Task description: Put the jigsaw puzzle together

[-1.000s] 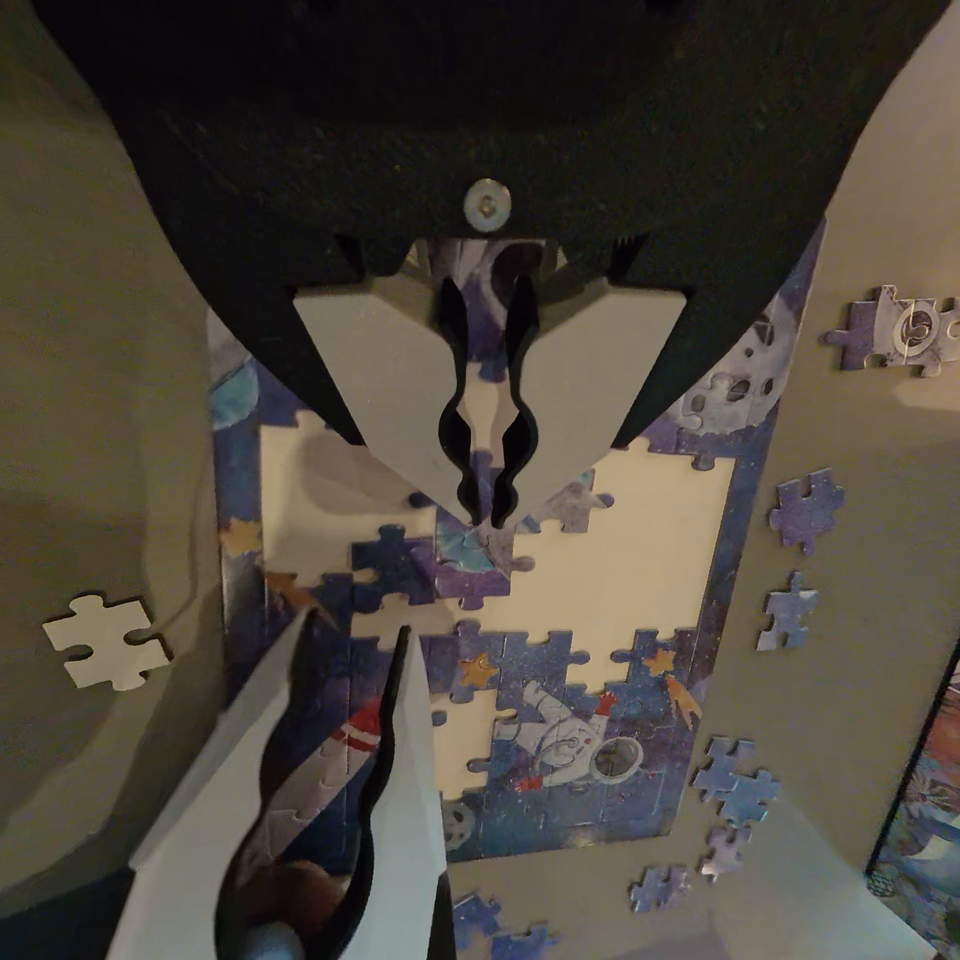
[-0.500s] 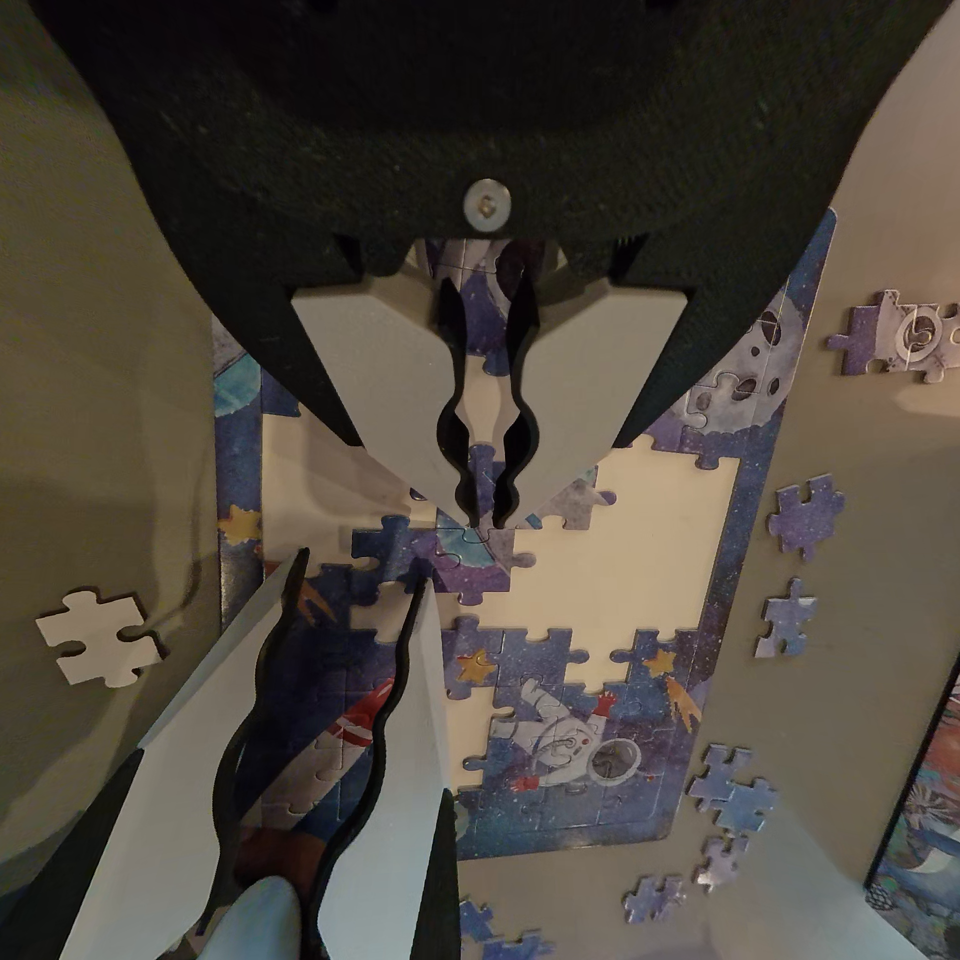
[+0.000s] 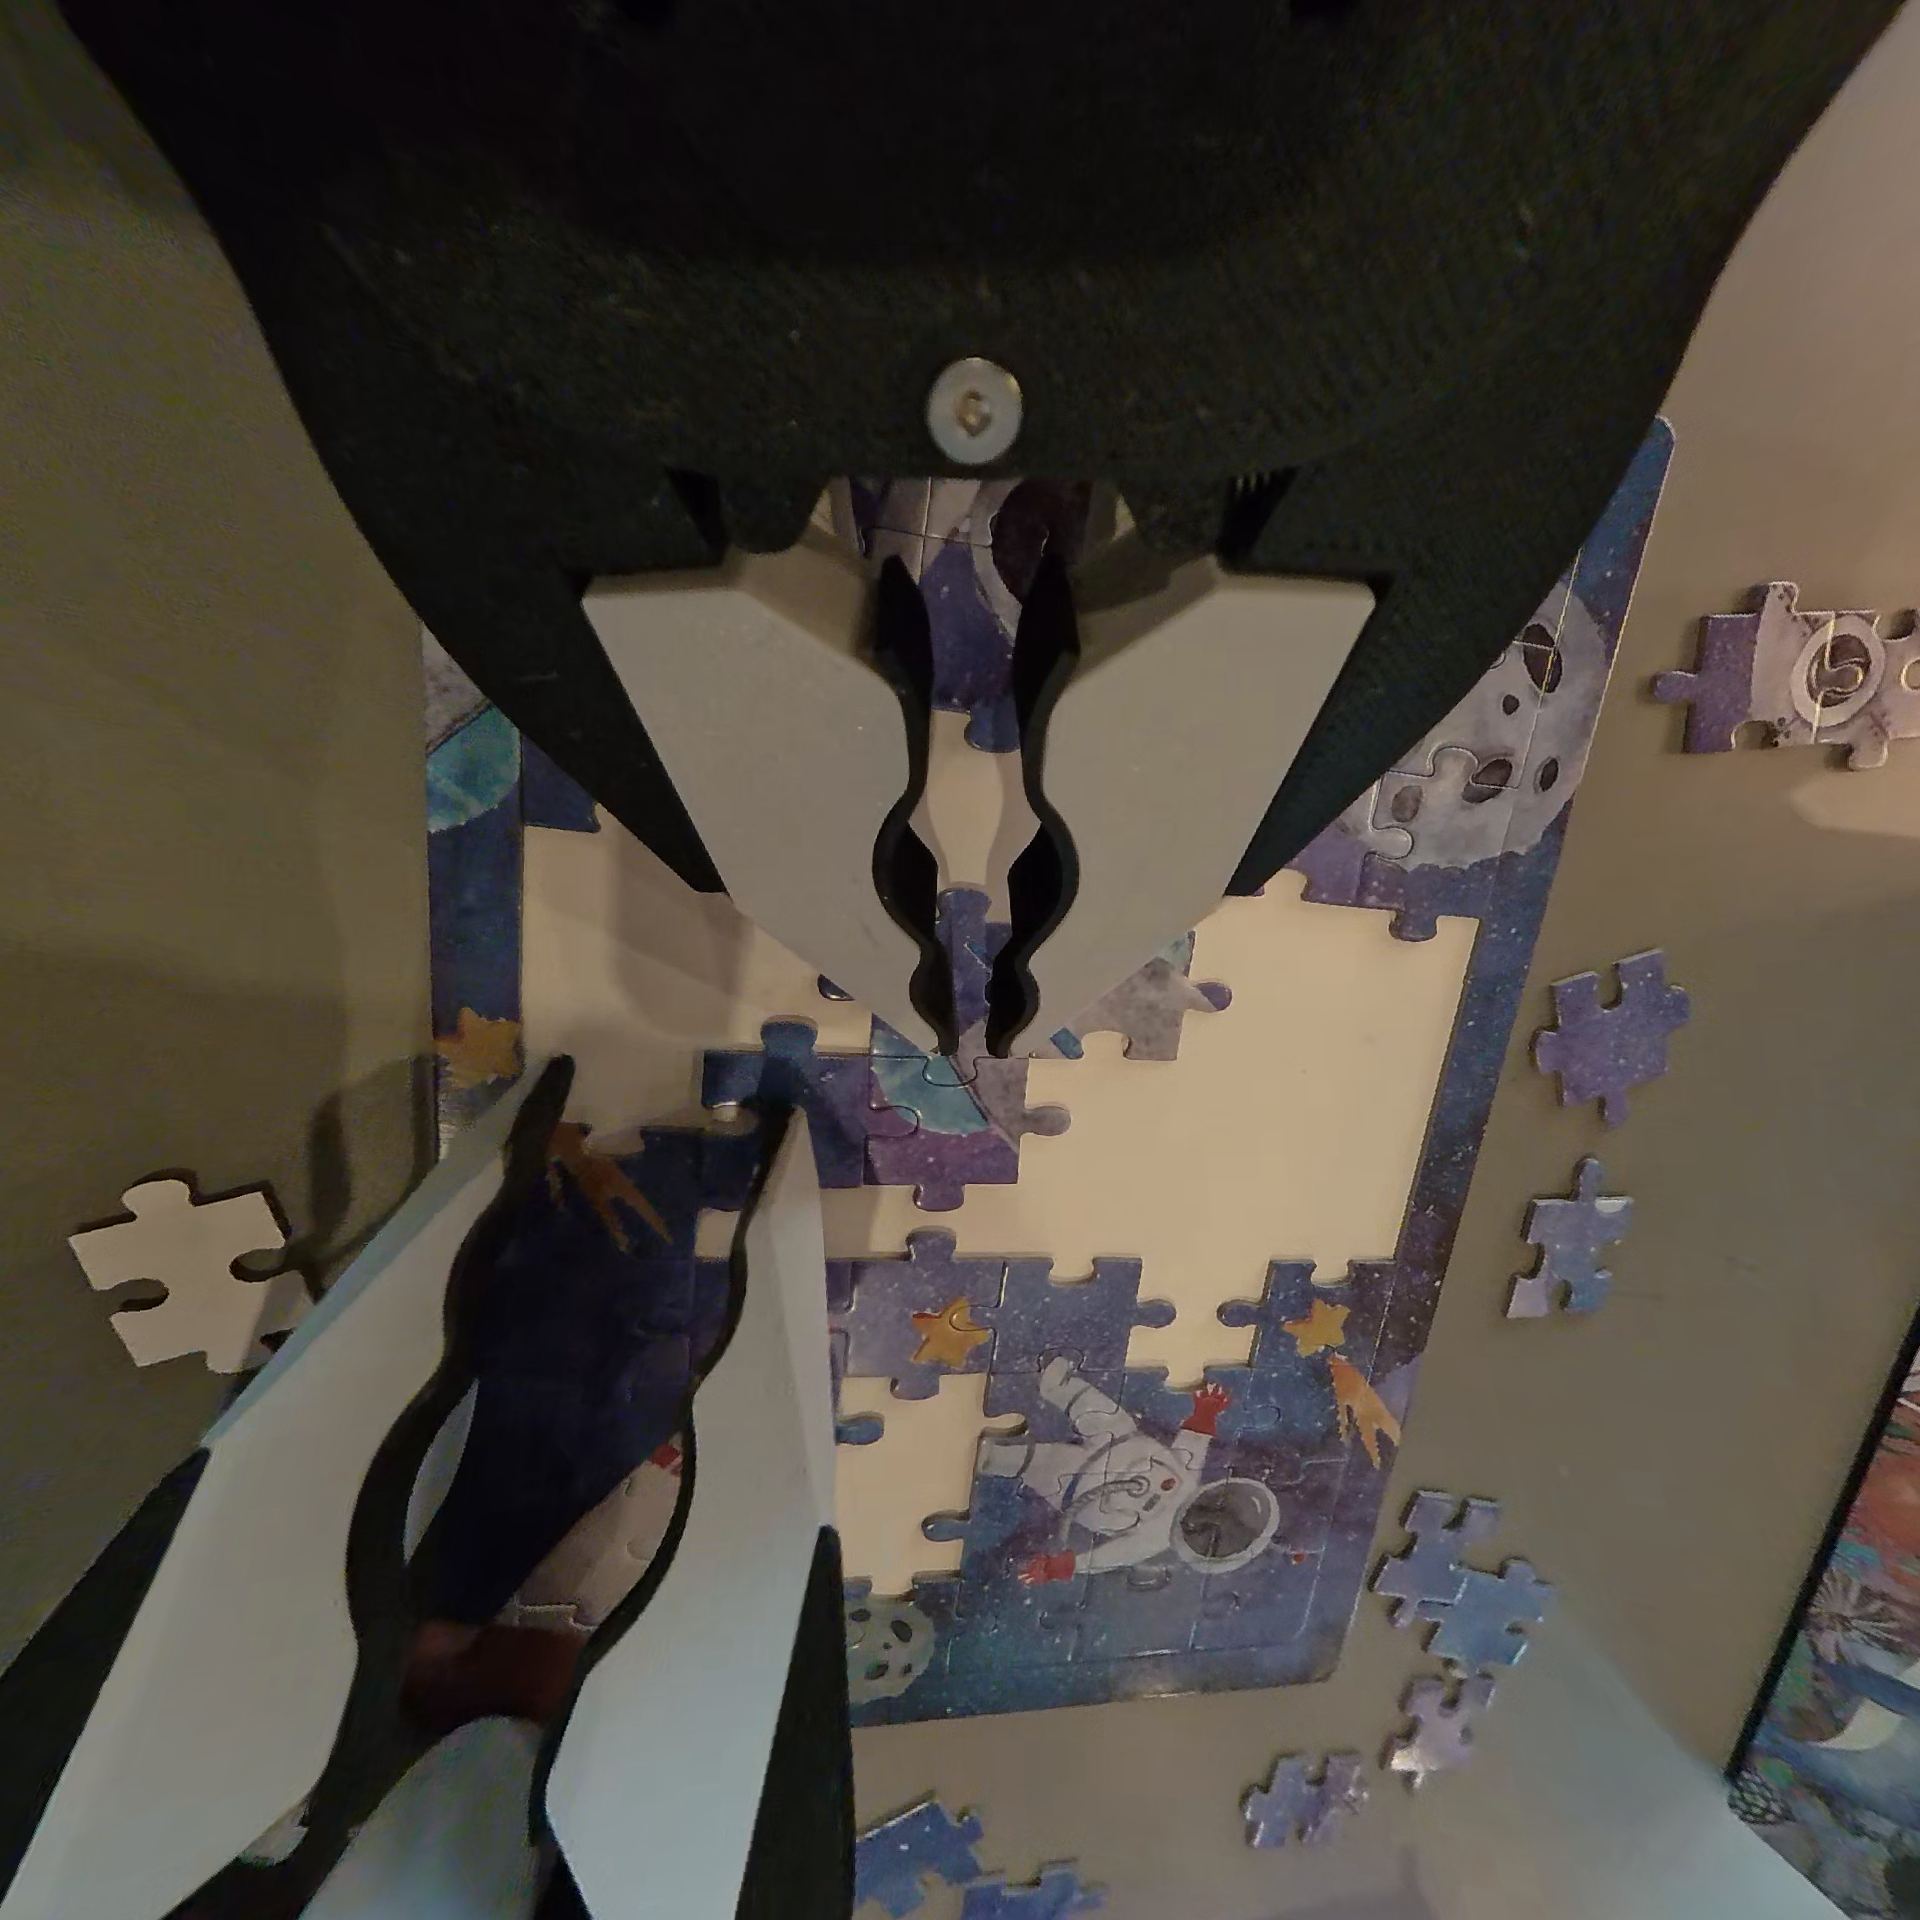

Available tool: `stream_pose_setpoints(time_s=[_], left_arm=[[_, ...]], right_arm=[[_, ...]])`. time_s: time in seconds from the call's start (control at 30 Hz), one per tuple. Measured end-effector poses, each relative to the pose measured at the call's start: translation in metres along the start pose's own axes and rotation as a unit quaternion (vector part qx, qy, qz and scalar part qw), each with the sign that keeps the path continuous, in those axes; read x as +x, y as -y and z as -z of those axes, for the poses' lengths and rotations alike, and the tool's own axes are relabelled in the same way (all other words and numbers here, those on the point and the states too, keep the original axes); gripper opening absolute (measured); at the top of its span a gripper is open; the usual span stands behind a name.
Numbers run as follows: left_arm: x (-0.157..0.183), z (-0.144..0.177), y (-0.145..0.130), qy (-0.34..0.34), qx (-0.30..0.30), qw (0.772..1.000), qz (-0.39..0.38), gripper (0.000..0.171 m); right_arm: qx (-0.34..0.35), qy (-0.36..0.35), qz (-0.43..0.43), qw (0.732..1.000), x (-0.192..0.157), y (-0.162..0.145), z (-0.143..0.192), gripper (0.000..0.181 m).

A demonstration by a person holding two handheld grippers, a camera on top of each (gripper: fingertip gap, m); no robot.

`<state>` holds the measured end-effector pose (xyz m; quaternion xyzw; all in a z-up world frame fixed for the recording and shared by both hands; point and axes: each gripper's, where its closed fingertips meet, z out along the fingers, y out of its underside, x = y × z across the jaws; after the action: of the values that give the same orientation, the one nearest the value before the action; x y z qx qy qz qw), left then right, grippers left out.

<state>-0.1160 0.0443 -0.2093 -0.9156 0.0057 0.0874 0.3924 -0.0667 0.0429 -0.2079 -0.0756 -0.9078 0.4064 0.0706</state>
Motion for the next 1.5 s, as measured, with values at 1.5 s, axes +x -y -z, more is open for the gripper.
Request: stream_pose_setpoints(time_s=[1.5], left_arm=[[0.005,0.010,-0.010,-0.010,-0.010,1.000,0.010,0.021]], right_arm=[[0.077,-0.152,-0.092,0.981,0.068,-0.010,0.049,0.019]])
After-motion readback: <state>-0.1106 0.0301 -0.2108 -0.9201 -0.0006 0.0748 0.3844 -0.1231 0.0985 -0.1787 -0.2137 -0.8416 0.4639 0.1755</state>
